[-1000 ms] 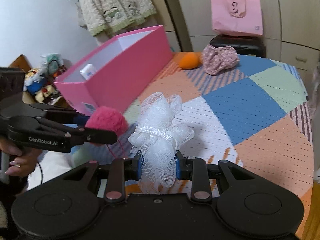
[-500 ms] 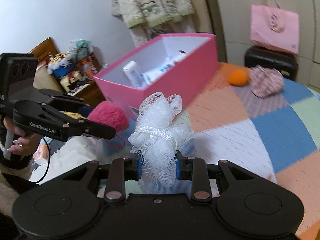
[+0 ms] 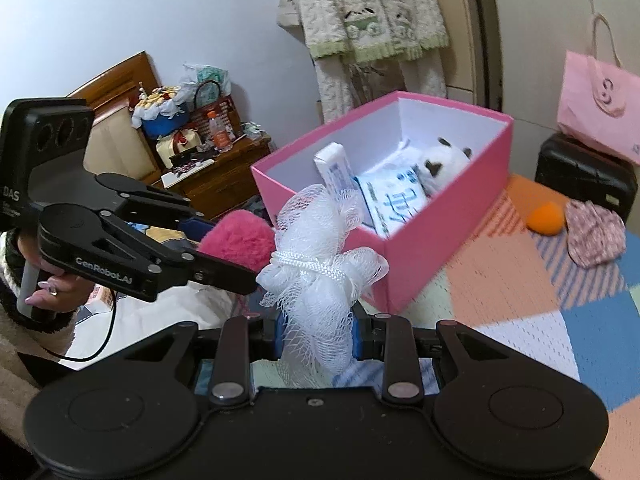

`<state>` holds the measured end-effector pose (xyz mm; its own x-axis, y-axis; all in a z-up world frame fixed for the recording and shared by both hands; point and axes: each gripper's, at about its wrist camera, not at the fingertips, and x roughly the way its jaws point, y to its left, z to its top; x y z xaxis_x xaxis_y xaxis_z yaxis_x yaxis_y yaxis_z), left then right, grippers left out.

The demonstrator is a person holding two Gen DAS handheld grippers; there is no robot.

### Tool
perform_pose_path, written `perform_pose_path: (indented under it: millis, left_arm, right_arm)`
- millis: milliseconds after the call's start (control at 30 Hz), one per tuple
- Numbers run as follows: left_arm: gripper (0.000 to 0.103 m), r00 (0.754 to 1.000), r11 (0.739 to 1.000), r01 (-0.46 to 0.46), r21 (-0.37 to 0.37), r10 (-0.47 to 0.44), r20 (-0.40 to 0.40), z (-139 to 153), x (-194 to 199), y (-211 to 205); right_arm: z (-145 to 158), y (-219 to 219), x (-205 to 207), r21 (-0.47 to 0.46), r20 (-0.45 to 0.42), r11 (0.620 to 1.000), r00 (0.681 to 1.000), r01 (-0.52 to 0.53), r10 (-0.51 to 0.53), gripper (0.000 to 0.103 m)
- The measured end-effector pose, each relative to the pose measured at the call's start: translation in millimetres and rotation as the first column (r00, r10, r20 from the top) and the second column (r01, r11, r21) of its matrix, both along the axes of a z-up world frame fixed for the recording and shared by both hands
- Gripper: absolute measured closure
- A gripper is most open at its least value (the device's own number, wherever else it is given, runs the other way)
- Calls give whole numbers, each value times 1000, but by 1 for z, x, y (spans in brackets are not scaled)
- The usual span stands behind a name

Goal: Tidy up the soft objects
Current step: 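Carry the pink puff and white mesh puff in both tools over the shoebox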

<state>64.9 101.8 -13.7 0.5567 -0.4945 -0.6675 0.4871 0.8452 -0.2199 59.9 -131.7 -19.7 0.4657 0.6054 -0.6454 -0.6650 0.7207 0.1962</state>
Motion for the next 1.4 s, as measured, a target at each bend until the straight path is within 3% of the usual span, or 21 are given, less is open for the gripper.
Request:
perform_pose_path:
  millis: [633, 933, 1133, 1400]
  left_arm:
    - [58, 985, 995, -47, -85, 60, 160, 28, 48, 25]
    - [58, 976, 992, -92, -87, 107, 188, 25, 88, 29]
    - [58, 954, 986, -142, -89, 160, 255, 21, 97, 30]
    - [58, 958, 980, -187, -74, 199, 207, 8, 145, 38]
  right_arm:
    - [35, 36, 45, 18, 151, 999, 988, 40, -42, 69]
    - [36, 48, 85, 14, 175, 997, 982, 75, -76, 68]
    - [30, 57, 105, 61, 170, 994, 981, 87, -97, 68]
    - [17, 69, 148, 22, 192, 998, 980, 52, -55, 68]
